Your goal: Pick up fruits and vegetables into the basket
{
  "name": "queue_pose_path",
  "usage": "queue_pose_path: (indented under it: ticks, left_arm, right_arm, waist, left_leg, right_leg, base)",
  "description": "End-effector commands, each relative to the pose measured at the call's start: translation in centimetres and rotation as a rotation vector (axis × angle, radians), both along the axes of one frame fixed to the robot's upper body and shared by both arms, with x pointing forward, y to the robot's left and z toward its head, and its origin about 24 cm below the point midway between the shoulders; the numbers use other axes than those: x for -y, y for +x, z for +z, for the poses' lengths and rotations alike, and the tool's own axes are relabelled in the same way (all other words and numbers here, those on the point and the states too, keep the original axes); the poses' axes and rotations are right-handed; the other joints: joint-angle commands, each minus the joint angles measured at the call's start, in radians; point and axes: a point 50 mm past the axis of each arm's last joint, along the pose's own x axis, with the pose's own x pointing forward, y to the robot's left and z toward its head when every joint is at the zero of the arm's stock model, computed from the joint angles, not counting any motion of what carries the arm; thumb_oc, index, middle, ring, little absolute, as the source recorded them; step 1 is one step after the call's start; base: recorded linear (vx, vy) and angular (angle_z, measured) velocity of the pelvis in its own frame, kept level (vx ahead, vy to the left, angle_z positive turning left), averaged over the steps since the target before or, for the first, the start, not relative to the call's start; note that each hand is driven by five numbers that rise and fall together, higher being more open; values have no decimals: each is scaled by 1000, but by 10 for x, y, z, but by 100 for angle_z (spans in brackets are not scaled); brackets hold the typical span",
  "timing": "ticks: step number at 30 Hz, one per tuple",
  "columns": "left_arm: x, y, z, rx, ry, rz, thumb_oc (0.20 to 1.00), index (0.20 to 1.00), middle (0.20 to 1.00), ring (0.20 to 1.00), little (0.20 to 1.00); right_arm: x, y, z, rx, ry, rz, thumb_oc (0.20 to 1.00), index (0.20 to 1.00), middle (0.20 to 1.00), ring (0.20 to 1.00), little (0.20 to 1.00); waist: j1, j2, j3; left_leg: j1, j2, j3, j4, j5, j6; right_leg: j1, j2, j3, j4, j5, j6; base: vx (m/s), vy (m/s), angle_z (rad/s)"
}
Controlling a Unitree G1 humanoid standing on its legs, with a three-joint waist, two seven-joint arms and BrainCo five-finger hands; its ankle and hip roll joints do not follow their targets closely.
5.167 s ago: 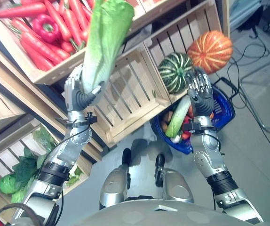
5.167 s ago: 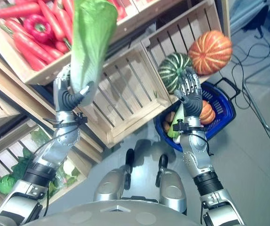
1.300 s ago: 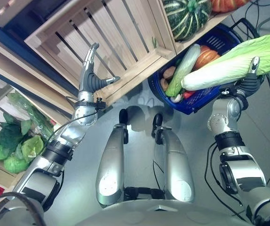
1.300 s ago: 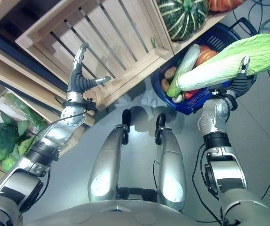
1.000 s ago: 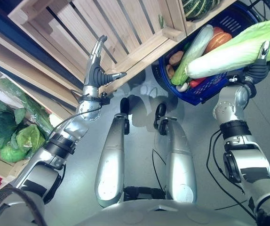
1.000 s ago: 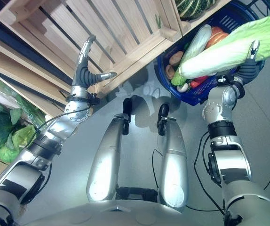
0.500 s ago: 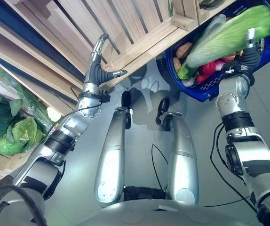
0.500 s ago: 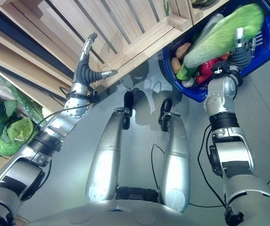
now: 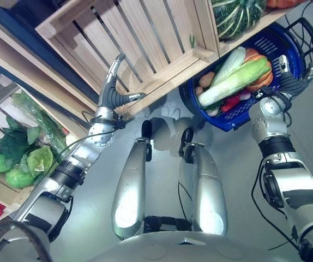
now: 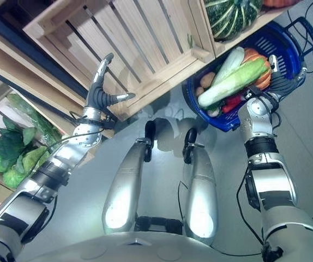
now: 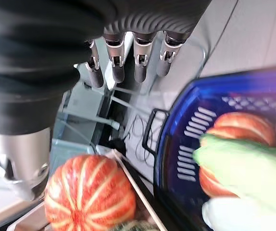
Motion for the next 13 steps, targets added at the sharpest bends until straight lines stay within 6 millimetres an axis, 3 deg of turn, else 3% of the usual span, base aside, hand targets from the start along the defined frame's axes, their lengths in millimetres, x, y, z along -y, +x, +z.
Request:
queue_pose_path:
  ticks: [1, 4, 13]
  left_arm:
    - [2, -9, 10, 39, -59, -79, 1000, 1000, 1000, 1000, 1000]
    - [-3, -13, -8, -48, -70, -86, 1000, 1000, 1000, 1000, 1000]
    - [-21, -49, -87, -351, -55, -52, 1000, 1000, 1000, 1000, 1000]
  right_arm:
    - [9, -8, 9, 51, -81, -45, 1000, 1000, 1000, 1000, 1000]
    - [-1, -19, -15, 42, -49, -24, 1000, 1000, 1000, 1000, 1000]
    - [-25, -88, -127, -153, 115, 229, 1000, 1000, 1000, 1000, 1000]
  waist:
    - [-3, -2, -56]
    - [-5, -6, -107]
    - [-34, -29, -283]
  left_leg:
    - [68, -65, 12, -33, -65, 10]
    - [144, -64, -7, -147, -27, 4]
    - [366, -32, -23, -405, 44, 15]
  right_leg:
    - [165, 29, -22, -210, 80, 50]
    - [253, 37, -28, -321, 102, 46]
    - [456, 41, -17, -538, 171, 63]
  base:
    - [50, -16, -6]
    - [108, -11, 0]
    - [132, 30, 0]
